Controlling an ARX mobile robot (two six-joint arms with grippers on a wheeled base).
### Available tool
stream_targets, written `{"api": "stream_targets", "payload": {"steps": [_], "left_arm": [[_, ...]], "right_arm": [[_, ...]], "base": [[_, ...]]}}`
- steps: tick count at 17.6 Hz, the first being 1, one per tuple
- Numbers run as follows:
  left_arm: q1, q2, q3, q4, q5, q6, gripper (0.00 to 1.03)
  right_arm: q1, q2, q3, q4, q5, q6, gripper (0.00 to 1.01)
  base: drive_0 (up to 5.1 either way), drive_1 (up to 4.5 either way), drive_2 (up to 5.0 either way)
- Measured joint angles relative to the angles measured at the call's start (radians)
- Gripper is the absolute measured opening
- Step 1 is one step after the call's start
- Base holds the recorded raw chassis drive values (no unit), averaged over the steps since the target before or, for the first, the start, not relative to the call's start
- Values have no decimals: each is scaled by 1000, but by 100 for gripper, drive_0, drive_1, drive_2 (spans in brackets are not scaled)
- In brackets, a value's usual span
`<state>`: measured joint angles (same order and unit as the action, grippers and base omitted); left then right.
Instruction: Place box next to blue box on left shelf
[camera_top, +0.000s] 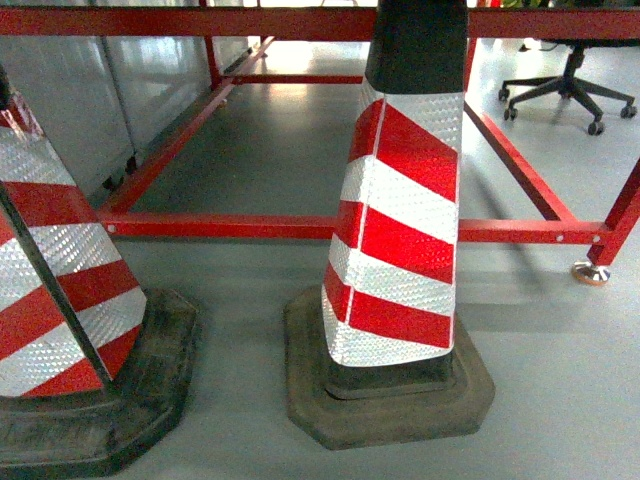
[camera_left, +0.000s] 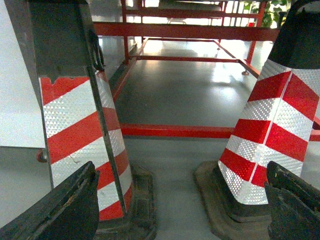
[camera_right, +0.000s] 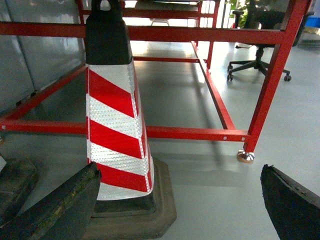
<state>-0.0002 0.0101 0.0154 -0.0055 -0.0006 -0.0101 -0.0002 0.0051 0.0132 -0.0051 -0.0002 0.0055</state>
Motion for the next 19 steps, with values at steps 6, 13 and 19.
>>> {"api": "stream_targets", "payload": {"steps": [6, 13, 19], "left_arm": [[0, 0, 0, 0, 0, 2, 98], [0, 0, 0, -1, 0, 10, 98], [0, 0, 0, -1, 0, 11, 98]], "right_arm": [[0, 0, 0, 0, 0, 0, 98], [0, 0, 0, 0, 0, -4, 98], [0, 0, 0, 0, 1, -2, 98]], "base": [[0, 0, 0], [0, 0, 0], [0, 0, 0]]}}
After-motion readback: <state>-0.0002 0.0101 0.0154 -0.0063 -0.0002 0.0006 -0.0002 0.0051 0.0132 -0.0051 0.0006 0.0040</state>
